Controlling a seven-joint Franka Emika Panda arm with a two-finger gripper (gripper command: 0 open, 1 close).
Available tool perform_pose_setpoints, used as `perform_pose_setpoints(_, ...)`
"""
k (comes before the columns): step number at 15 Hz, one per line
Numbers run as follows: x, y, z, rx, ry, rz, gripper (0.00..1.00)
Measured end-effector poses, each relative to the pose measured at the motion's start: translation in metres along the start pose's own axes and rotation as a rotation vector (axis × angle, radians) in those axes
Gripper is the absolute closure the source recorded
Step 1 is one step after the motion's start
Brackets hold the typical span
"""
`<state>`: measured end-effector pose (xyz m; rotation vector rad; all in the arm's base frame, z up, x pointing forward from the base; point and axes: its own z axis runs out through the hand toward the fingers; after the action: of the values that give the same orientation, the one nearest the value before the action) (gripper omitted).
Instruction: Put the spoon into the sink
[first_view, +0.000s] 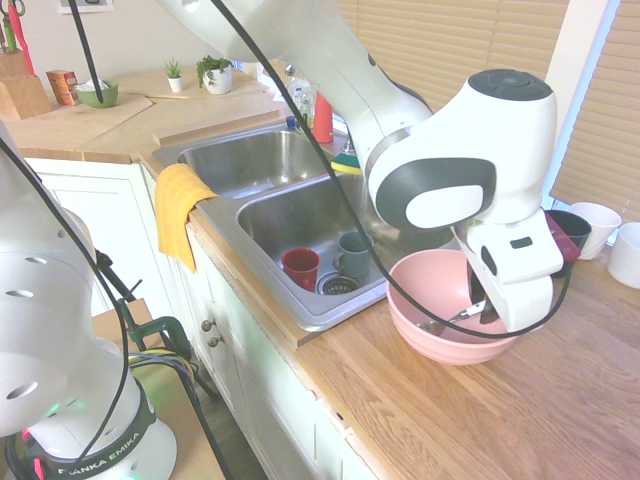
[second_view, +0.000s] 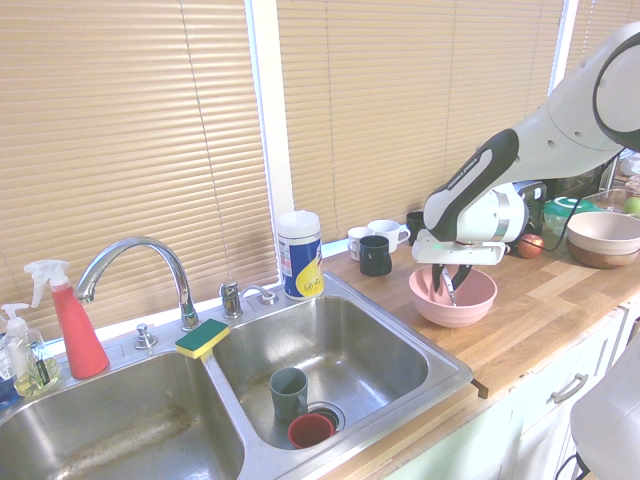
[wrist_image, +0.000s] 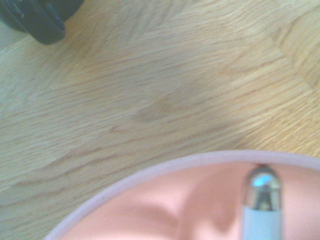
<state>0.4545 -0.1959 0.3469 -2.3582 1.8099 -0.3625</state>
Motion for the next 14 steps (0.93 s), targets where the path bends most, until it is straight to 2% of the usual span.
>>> perform_pose_setpoints(10, 0.008, 0.008, -0.002, 0.002, 0.005, 0.013, 1.0)
perform_pose_setpoints(14, 0.022, 0.03, -0.028, 0.039, 0.028, 0.024, 1.0)
